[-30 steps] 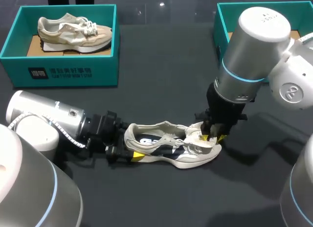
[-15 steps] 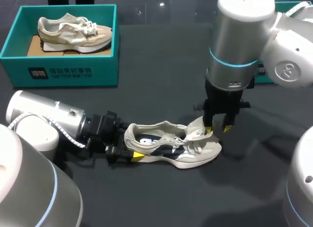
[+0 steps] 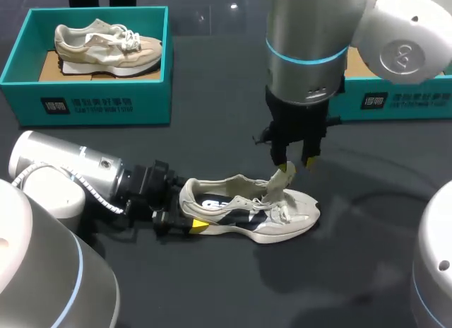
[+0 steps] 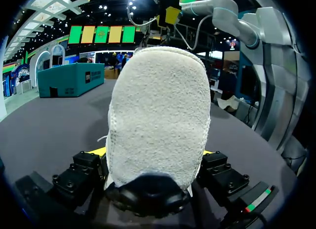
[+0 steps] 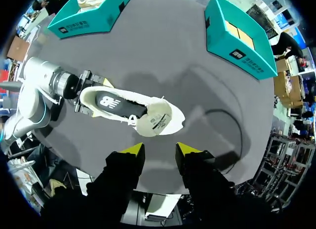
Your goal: Take the shoe out of the shoebox, open the shoe tongue, remove and reinsert the insole, then place the shoe into the shoebox
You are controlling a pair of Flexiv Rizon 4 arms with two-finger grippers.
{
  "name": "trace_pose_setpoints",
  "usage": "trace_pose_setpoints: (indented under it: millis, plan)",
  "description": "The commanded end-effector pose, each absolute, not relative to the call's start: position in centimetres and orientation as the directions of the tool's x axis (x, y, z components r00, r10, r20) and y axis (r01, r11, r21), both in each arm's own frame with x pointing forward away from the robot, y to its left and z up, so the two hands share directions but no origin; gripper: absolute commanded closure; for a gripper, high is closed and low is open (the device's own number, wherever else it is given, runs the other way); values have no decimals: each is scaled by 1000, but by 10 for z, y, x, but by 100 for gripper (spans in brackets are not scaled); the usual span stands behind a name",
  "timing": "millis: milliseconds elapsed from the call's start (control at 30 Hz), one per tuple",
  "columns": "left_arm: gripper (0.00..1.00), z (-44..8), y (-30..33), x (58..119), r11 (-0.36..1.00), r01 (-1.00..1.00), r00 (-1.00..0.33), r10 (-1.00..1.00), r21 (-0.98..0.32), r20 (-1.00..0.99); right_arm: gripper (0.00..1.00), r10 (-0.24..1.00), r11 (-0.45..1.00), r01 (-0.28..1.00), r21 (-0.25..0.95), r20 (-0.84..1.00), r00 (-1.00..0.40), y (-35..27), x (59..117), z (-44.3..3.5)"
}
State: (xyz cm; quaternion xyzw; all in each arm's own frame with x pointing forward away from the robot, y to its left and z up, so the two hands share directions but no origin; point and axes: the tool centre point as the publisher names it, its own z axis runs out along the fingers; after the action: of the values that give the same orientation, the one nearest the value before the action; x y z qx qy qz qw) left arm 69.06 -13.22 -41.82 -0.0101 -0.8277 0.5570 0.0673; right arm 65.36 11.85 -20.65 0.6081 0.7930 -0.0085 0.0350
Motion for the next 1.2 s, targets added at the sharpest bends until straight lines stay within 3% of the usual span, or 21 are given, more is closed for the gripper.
trace_pose_setpoints:
  millis: [33, 133, 200, 233, 267, 400, 433, 467, 533, 600, 667, 833, 867, 900, 1200]
  plan:
    - [100, -420, -131, 693, 382, -59, -991, 92, -922, 102, 58, 918, 352, 936, 11, -200, -342, 144, 653, -190]
    - [100, -420, -131, 693, 382, -59, -991, 92, -922, 102, 57, 866, 477, 879, 19, -183, -466, 163, 652, -182]
    - [100, -420, -131, 693, 382, -59, -991, 92, -922, 102, 51, 818, 557, 830, 15, -181, -546, 175, 651, -179]
    - [100, -420, -131, 693, 382, -59, -991, 92, -922, 102, 34, 785, 606, 795, 20, -178, -594, 182, 649, -178]
    - [100, -420, -131, 693, 382, -59, -991, 92, -922, 102, 28, 764, 633, 773, 25, -177, -620, 188, 649, -177]
    - [100, -420, -131, 693, 382, -59, -991, 92, -922, 102, 32, 655, 752, 659, 33, -147, -741, 202, 647, -178]
    - [100, -420, -131, 693, 382, -59, -991, 92, -922, 102, 47, 614, 787, 617, 27, -144, -776, 206, 647, -179]
    - [100, -420, -131, 693, 382, -59, -991, 92, -922, 102, 51, 577, 815, 580, 22, -133, -806, 210, 646, -180]
    - [100, -420, -131, 693, 382, -59, -991, 92, -922, 102, 50, 541, 839, 544, 16, -131, -830, 214, 644, -183]
    - [100, -420, -131, 693, 382, -59, -991, 92, -922, 102, 42, 469, 883, 468, 35, -111, -876, 217, 644, -184]
    - [100, -420, -131, 693, 382, -59, -991, 92, -922, 102, 39, 401, 916, 398, 44, -106, -910, 221, 642, -186]
    - [100, -420, -131, 693, 382, -59, -991, 92, -922, 102, 56, 273, 959, 266, 101, -71, -959, 226, 643, -190]
    - [100, -420, -131, 693, 382, -59, -991, 92, -922, 102, 84, 251, 962, 242, 126, -60, -966, 226, 644, -191]
    - [100, -420, -131, 693, 382, -59, -991, 92, -922, 102, 100, 231, 965, 221, 143, -51, -972, 225, 645, -192]
    - [100, -420, -131, 693, 382, -59, -991, 92, -922, 102, 100, 184, 970, 184, 160, 15, -983, 215, 650, -198]
